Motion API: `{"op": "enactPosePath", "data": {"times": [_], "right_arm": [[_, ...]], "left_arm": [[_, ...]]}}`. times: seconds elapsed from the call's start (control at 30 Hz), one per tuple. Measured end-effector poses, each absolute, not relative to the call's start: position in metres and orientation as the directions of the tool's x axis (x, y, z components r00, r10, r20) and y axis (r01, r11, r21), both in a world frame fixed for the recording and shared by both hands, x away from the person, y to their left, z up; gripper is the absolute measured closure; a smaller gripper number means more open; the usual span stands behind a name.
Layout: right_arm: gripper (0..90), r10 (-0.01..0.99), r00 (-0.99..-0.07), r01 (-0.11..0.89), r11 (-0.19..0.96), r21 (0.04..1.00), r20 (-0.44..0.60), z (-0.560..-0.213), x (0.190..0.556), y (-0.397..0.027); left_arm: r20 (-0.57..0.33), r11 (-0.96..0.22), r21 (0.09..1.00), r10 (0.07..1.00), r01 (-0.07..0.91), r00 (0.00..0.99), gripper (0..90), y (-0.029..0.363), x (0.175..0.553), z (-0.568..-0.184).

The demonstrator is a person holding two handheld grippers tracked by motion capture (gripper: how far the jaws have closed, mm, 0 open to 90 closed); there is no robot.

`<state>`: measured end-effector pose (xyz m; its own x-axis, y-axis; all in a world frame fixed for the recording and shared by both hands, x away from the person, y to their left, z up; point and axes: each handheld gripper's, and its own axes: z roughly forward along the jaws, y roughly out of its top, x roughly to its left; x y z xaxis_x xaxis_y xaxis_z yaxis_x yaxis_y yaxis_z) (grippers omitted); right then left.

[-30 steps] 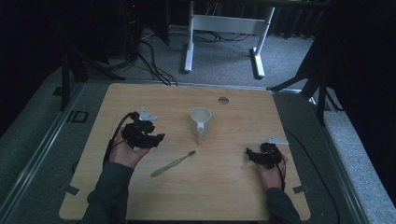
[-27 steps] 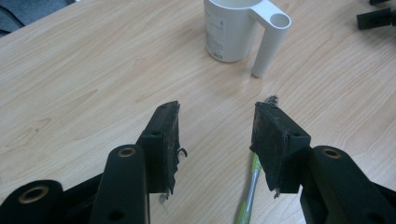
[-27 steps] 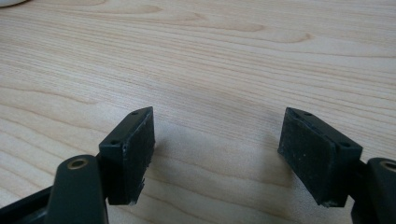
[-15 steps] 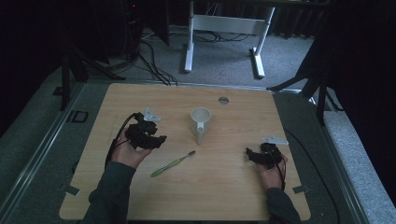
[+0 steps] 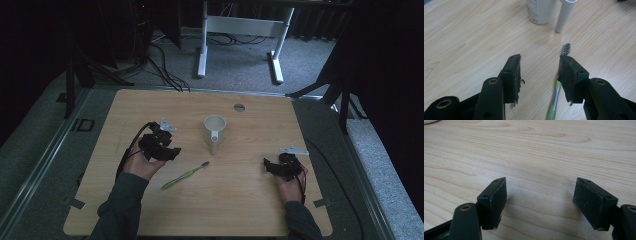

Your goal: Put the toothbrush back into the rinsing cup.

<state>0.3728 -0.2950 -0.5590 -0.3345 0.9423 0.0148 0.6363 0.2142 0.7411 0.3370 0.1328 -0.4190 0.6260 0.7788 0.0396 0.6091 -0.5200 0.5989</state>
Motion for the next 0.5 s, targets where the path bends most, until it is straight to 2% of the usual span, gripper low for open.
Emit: {"op": "enactPosePath", "data": {"times": [0.5], "right_arm": [[26.3, 0.942, -0.334, 0.637, 0.214, 0.741, 0.015, -0.559, 0.3728, -0.295]], "left_arm": [[0.045, -0.557, 0.555, 0.762, 0.618, 0.646, 54.5, 0.1227, 0.3421, -0.4284]]}}
